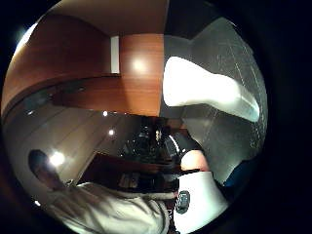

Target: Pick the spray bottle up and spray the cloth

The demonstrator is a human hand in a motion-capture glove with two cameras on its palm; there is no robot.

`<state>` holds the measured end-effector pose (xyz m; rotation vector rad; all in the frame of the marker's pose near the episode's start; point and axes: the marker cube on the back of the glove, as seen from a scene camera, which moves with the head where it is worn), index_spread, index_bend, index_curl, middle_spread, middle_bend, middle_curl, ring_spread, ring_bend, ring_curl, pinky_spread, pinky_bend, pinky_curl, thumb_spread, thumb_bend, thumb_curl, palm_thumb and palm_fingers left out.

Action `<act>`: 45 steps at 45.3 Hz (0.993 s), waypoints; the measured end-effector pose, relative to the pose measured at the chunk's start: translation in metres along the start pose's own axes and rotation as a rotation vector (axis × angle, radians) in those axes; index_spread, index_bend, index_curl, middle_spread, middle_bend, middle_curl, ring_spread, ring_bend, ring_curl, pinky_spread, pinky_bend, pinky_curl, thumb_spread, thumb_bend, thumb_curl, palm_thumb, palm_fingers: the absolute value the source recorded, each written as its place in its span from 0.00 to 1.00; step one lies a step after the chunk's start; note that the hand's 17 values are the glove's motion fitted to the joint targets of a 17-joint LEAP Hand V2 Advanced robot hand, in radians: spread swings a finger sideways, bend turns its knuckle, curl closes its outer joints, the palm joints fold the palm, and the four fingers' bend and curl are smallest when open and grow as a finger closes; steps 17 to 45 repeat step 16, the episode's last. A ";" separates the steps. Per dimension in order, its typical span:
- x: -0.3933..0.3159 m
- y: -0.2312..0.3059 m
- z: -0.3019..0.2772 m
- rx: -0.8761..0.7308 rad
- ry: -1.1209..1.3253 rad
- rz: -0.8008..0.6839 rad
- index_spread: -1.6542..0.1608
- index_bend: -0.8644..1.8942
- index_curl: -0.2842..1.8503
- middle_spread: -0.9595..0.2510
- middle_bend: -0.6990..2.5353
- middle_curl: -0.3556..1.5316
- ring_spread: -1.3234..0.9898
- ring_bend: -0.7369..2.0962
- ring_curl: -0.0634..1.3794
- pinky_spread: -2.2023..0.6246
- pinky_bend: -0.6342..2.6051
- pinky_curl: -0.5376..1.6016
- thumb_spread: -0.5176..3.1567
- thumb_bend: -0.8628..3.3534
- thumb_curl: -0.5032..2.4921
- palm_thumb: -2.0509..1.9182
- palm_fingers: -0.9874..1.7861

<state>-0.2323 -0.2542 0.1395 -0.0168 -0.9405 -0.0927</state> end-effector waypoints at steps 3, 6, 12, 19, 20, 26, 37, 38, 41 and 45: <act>0.002 -0.006 -0.009 0.015 0.006 -0.004 0.70 0.34 0.25 0.71 0.27 0.38 0.54 0.39 0.31 0.80 0.37 0.45 0.33 0.19 0.36 0.72 0.44; -0.001 -0.001 -0.018 0.012 0.026 -0.007 0.69 0.34 0.24 0.71 0.27 0.37 0.55 0.40 0.31 0.81 0.37 0.44 0.34 0.19 0.35 0.72 0.43; -0.013 0.005 -0.024 0.017 0.039 -0.031 0.69 0.35 0.24 0.71 0.27 0.37 0.55 0.41 0.31 0.81 0.37 0.44 0.35 0.19 0.34 0.71 0.43; -0.017 0.013 -0.032 0.011 0.065 -0.037 0.69 0.36 0.23 0.71 0.27 0.37 0.55 0.41 0.30 0.82 0.37 0.44 0.35 0.20 0.33 0.71 0.43; -0.017 0.013 -0.032 0.011 0.065 -0.037 0.69 0.36 0.23 0.71 0.27 0.37 0.55 0.41 0.30 0.82 0.37 0.44 0.35 0.20 0.33 0.71 0.43; -0.017 0.013 -0.032 0.011 0.065 -0.037 0.69 0.36 0.23 0.71 0.27 0.37 0.55 0.41 0.30 0.82 0.37 0.44 0.35 0.20 0.33 0.71 0.43; -0.017 0.013 -0.032 0.011 0.065 -0.037 0.69 0.36 0.23 0.71 0.27 0.37 0.55 0.41 0.30 0.82 0.37 0.44 0.35 0.20 0.33 0.71 0.43; -0.017 0.013 -0.032 0.011 0.065 -0.037 0.69 0.36 0.23 0.71 0.27 0.37 0.55 0.41 0.30 0.82 0.37 0.44 0.35 0.20 0.33 0.71 0.43; -0.017 0.013 -0.032 0.011 0.065 -0.037 0.69 0.36 0.23 0.71 0.27 0.37 0.55 0.41 0.30 0.82 0.37 0.44 0.35 0.20 0.33 0.71 0.43; -0.017 0.013 -0.032 0.011 0.065 -0.037 0.69 0.36 0.23 0.71 0.27 0.37 0.55 0.41 0.30 0.82 0.37 0.44 0.35 0.20 0.33 0.71 0.43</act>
